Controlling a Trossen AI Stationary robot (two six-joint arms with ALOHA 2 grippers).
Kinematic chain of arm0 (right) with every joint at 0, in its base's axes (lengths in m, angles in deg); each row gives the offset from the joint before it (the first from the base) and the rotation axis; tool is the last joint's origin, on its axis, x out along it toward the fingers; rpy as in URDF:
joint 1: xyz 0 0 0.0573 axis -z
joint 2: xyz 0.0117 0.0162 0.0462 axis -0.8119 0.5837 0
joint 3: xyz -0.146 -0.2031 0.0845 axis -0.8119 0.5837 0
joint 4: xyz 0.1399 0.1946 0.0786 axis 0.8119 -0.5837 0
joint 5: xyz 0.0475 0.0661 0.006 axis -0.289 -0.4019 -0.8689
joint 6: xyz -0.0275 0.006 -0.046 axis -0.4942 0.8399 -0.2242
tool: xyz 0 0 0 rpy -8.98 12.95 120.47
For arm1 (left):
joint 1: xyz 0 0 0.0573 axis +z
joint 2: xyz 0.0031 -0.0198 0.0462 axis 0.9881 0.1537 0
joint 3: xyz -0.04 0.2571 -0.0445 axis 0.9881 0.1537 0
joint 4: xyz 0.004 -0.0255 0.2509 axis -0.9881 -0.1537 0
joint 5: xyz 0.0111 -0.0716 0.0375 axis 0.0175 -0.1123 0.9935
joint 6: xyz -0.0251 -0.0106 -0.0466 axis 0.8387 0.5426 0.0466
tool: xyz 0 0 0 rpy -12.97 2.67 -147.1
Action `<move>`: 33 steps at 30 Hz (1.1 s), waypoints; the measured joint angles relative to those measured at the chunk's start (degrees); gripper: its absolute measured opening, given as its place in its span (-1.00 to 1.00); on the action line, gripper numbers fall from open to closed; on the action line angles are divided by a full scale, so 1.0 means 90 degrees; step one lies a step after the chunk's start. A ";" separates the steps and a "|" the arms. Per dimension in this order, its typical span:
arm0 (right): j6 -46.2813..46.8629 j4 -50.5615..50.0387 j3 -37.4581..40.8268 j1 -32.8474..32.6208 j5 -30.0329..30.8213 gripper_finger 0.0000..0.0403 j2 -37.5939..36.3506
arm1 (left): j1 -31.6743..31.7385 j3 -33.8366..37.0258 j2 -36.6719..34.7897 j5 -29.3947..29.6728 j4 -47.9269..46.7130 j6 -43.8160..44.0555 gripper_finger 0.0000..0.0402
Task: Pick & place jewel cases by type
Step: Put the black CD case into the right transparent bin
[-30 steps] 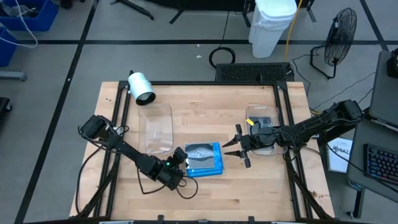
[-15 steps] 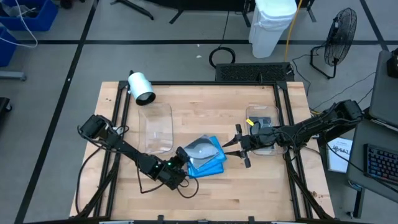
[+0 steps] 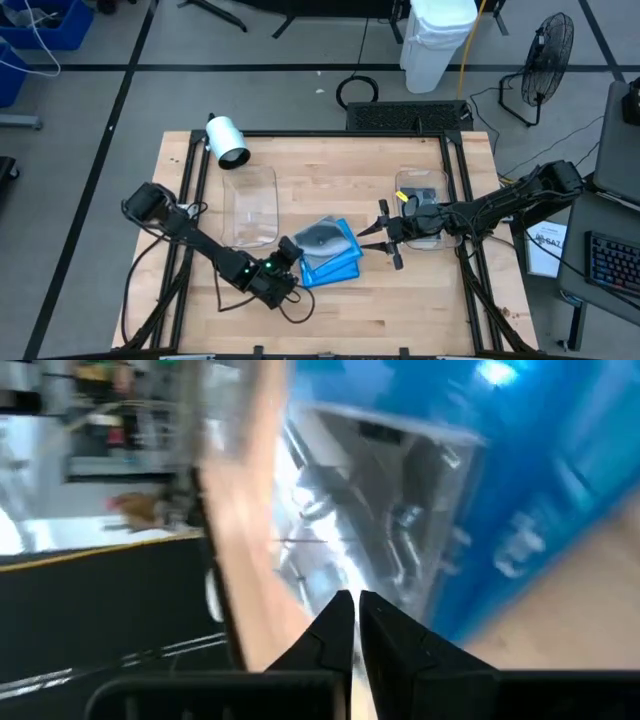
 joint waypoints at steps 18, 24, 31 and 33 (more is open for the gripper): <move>-0.0002 -0.0003 -0.0002 -0.0002 0.0000 -0.36 0.0002 | 0.0928 0.0004 -0.0521 -0.0642 -0.1992 0.3263 -0.85; 0.0000 -0.0002 -0.0002 -0.0002 0.0000 -0.36 0.0000 | 0.1367 0.0002 -0.0523 -0.1471 -0.2045 0.3020 -0.85; -0.0008 -0.0002 -0.0002 -0.0002 -0.0002 -0.36 0.0000 | 0.0995 0.0002 -0.0521 -0.0043 -0.2609 0.1518 -0.85; -0.0031 -0.0002 -0.0002 -0.0002 -0.0002 -0.36 0.0000 | 0.0941 0.0002 -0.0521 0.0051 -0.2701 0.1452 -0.85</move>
